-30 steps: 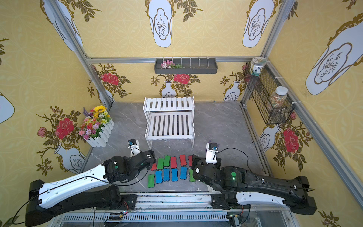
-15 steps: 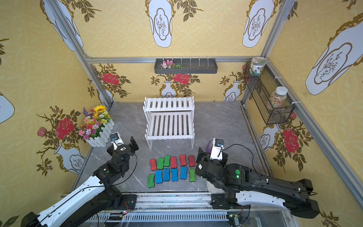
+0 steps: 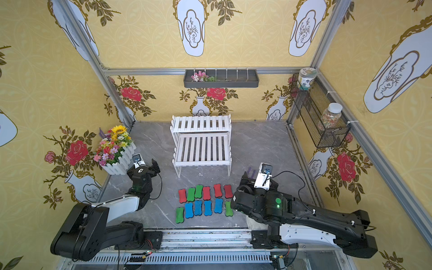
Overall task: Remove the whiteboard erasers from the shelf
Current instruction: Reset both arms
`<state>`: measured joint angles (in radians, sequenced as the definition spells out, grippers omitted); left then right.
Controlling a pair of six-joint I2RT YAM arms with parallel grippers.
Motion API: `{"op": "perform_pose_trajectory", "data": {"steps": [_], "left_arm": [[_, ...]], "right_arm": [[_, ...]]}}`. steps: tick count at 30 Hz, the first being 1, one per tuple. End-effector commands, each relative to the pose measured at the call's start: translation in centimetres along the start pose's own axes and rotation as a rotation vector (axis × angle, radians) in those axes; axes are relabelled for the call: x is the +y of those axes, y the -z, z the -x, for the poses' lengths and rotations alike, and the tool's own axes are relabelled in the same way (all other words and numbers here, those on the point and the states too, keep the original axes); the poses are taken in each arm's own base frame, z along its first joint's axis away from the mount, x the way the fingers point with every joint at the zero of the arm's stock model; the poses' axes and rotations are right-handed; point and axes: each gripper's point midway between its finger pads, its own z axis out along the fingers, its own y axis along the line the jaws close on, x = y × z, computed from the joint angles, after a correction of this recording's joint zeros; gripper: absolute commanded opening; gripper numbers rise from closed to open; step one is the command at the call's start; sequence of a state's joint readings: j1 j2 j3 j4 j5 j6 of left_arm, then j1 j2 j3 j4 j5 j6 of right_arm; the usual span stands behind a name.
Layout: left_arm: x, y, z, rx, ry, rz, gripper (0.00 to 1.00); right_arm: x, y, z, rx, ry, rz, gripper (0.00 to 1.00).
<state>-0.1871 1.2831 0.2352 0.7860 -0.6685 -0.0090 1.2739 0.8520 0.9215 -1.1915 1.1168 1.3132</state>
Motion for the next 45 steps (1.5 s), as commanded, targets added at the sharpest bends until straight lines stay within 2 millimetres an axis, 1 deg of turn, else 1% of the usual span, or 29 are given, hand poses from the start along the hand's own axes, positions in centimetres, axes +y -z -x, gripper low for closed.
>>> {"op": "perform_pose_trajectory", "data": {"steps": [1,2,5,8,11,12,14,15,17,18,20,21,22,24,27,31,34,37,39,41,43,45], "left_arm": [[-1.4,0.0,1.6,-0.102,0.003,-0.084,0.99],[-1.5,0.0,1.9,-0.121,0.005,-0.095,0.99],[-1.0,-0.4,1.6,-0.1,0.02,-0.08,0.98],[-1.0,0.7,1.7,-0.131,0.032,-0.117,0.95],[-1.1,0.3,1.8,-0.126,0.044,-0.134,0.97],[-0.7,0.2,1.7,-0.121,0.057,-0.123,0.99],[-0.1,0.7,1.8,-0.142,0.082,-0.121,0.99],[0.0,1.1,1.8,-0.159,0.09,-0.132,0.99],[0.4,1.3,1.8,-0.167,0.106,-0.124,0.99],[0.8,1.4,1.8,-0.174,0.121,-0.114,0.99],[2.1,2.0,0.9,-0.183,0.171,-0.081,0.99],[2.0,2.4,1.2,-0.218,0.162,-0.101,0.99],[1.9,2.4,1.6,-0.242,0.152,-0.105,0.99],[1.6,1.8,1.6,-0.22,0.147,-0.098,1.0],[1.7,1.6,1.2,-0.197,0.15,-0.09,1.0],[1.7,1.7,1.2,-0.2,0.15,-0.091,0.99],[1.7,1.7,1.2,-0.2,0.15,-0.091,0.99],[1.7,1.6,1.2,-0.198,0.149,-0.09,1.0],[1.7,1.6,1.2,-0.198,0.149,-0.091,0.99],[1.7,1.6,1.3,-0.199,0.15,-0.092,0.99],[1.7,1.5,1.3,-0.198,0.154,-0.095,1.0],[1.8,1.4,1.2,-0.193,0.159,-0.093,0.99]], "right_arm": [[-1.7,0.1,0.7,-0.054,-0.006,-0.042,0.97],[-1.9,0.0,0.8,-0.066,-0.013,-0.04,0.97],[-2.2,-0.1,1.1,-0.113,-0.046,-0.036,0.97],[-1.5,-0.1,1.9,-0.164,-0.032,-0.012,0.97],[-0.8,0.0,3.2,-0.216,-0.024,-0.016,0.97],[-0.7,-0.1,3.5,-0.227,-0.012,-0.024,0.97],[-0.1,-0.4,4.0,-0.235,0.027,-0.035,0.97],[0.2,-0.8,4.1,-0.233,0.048,-0.042,0.97],[0.8,-1.8,3.9,-0.206,0.076,-0.051,0.97],[1.2,-2.7,3.7,-0.179,0.091,-0.045,0.97],[1.5,-4.4,3.0,-0.129,0.106,-0.037,0.97],[1.1,-5.1,2.8,-0.108,0.106,-0.05,0.97],[0.5,-5.8,2.6,-0.088,0.095,-0.072,0.97],[-0.5,-6.8,2.8,-0.072,0.091,-0.097,0.97],[-1.8,-8.2,4.0,-0.089,0.096,-0.115,0.97],[-5.1,-10.5,5.1,-0.116,0.081,-0.2,0.97],[-7.3,-12.9,4.8,-0.119,0.086,-0.234,0.97],[-10.4,-15.6,3.2,-0.102,0.075,-0.316,0.97],[-11.8,-17.4,1.5,-0.067,0.066,-0.345,0.97],[-12.5,-19.1,-0.4,-0.031,0.085,-0.348,0.97],[-12.9,-20.3,-2.1,-0.015,0.096,-0.356,0.97],[-13.2,-20.8,-2.9,-0.037,0.099,-0.353,0.97]]}}
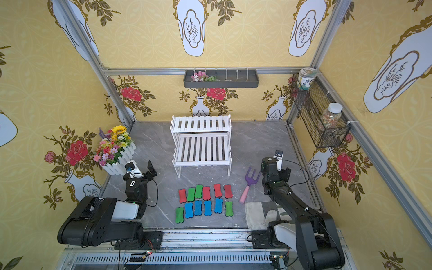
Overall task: Remove the whiteboard erasers from the shelf
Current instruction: Reset both arms
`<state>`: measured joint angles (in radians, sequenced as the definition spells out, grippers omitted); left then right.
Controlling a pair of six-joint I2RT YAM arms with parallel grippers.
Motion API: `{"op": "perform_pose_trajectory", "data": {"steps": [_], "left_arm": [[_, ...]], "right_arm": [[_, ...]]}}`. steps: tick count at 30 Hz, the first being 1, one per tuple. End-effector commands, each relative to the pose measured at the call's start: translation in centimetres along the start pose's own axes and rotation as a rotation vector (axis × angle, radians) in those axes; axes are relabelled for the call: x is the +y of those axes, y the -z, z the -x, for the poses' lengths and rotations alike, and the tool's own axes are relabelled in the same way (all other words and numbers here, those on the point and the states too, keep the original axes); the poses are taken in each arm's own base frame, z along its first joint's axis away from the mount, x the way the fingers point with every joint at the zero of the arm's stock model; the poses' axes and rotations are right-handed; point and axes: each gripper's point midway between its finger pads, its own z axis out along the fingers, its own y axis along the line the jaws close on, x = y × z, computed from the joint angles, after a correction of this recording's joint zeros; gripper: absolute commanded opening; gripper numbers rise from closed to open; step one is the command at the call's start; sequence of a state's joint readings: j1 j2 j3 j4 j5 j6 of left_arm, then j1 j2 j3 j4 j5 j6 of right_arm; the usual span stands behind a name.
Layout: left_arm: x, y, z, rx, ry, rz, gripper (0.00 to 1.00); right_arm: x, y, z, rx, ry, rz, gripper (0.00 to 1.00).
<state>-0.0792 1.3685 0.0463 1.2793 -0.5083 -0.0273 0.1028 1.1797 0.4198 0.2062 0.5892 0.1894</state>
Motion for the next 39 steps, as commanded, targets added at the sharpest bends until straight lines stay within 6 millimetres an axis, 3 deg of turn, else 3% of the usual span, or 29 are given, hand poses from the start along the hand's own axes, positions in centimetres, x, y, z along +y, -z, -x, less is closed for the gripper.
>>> {"op": "perform_pose_trajectory", "data": {"steps": [1,6,11,17,24,26,28,29,32,39], "left_arm": [[-0.2,-0.1,0.6,-0.019,0.02,-0.011,0.99],[-0.2,-0.1,0.6,-0.019,0.021,-0.011,0.99],[-0.2,-0.1,0.6,-0.021,0.022,-0.011,1.0],[-0.2,-0.1,0.7,-0.021,0.022,-0.012,1.0],[-0.1,-0.1,0.6,-0.019,0.02,-0.011,0.99],[-0.1,-0.1,0.7,-0.022,0.021,-0.009,0.99],[-0.1,-0.1,0.7,-0.022,0.022,-0.009,0.99],[-0.2,-0.1,0.6,-0.019,0.021,-0.011,0.99],[-0.1,-0.1,0.5,-0.017,0.019,-0.01,1.0],[-0.1,-0.1,0.5,-0.015,0.02,-0.008,0.99]], "right_arm": [[0.9,-0.8,2.1,-0.137,-0.085,0.058,0.97],[1.3,-1.8,0.5,-0.147,-0.112,0.104,0.97],[2.3,-2.4,0.3,-0.128,-0.076,0.131,0.97],[5.3,-1.5,0.4,-0.178,0.035,0.22,0.97],[5.4,-0.4,0.1,-0.222,0.03,0.272,0.97],[5.5,-0.1,-1.2,-0.236,0.039,0.304,0.97],[5.6,0.5,-0.3,-0.329,0.061,0.277,0.97],[6.2,0.3,-0.5,-0.28,0.07,0.284,0.97],[5.4,-1.4,-0.6,-0.219,0.013,0.288,0.97],[4.9,-1.5,-0.7,-0.2,-0.009,0.288,0.97]]}}
